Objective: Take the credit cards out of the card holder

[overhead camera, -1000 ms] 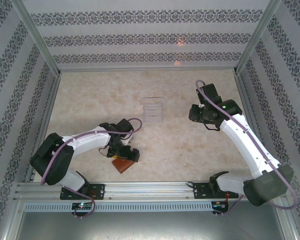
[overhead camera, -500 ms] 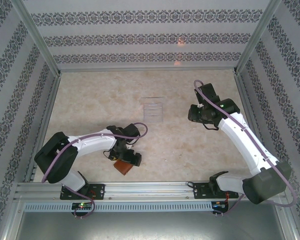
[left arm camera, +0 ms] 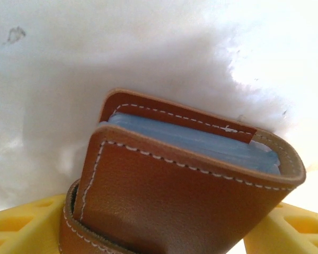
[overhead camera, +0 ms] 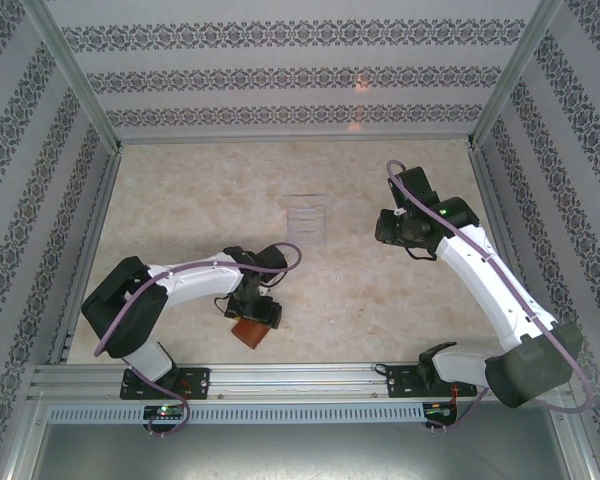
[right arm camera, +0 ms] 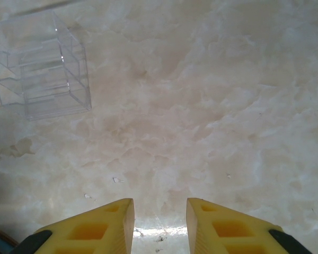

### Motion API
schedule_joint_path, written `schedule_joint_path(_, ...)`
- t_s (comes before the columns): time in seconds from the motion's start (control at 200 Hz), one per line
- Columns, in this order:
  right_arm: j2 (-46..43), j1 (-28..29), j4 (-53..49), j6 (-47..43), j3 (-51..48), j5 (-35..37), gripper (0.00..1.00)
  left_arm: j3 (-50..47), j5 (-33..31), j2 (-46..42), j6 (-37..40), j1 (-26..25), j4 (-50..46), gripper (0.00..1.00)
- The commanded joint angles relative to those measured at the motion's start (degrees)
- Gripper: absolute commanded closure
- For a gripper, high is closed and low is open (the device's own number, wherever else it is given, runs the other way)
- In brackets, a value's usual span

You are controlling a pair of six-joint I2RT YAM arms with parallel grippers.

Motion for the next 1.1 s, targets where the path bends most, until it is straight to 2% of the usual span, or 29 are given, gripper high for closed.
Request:
schedule_joint_path(0.0,-0.26,0.41,1.43,-0.29,-1.37,-0.24,0.68,1.74,-1.22,2.81,-4.65,-0.86,1.94,0.24)
schedule_joint_path(0.42,1.16,0.71,4.05,-1.68,-2.86,-3.20,0.68,9.81,-1.60,10.32,-13.62,-0.86,6.74,0.24)
schedule_joint_path(0.56,1.34,0.96,4.07,-1.73,-2.91,-3.61,0.68,11.02,-0.93,11.03,-14.08,-0.82,7.33,0.17)
schedule_joint_path(0.674,1.43,1.76,3.71,-1.38,-2.61,-3.79,0.68,10.89,-0.74,9.24,-13.73,-0.52,7.24,0.09)
schedule_joint_path(0.864,1.97,5.45,3.81,0.88,-2.43,-3.82,0.68,8.47,-0.22,3.86,-12.62,0.45,6.88,0.03)
schedule_joint_path(0.979,3.24,8.08,4.13,2.84,-2.33,-4.03,0.67,5.07,-0.13,-0.18,-11.99,1.69,7.15,0.03)
schedule_joint_path(1.099,4.66,11.01,4.45,4.75,-2.20,-4.34,0.68,0.99,0.62,-3.85,-10.29,4.19,7.85,0.06)
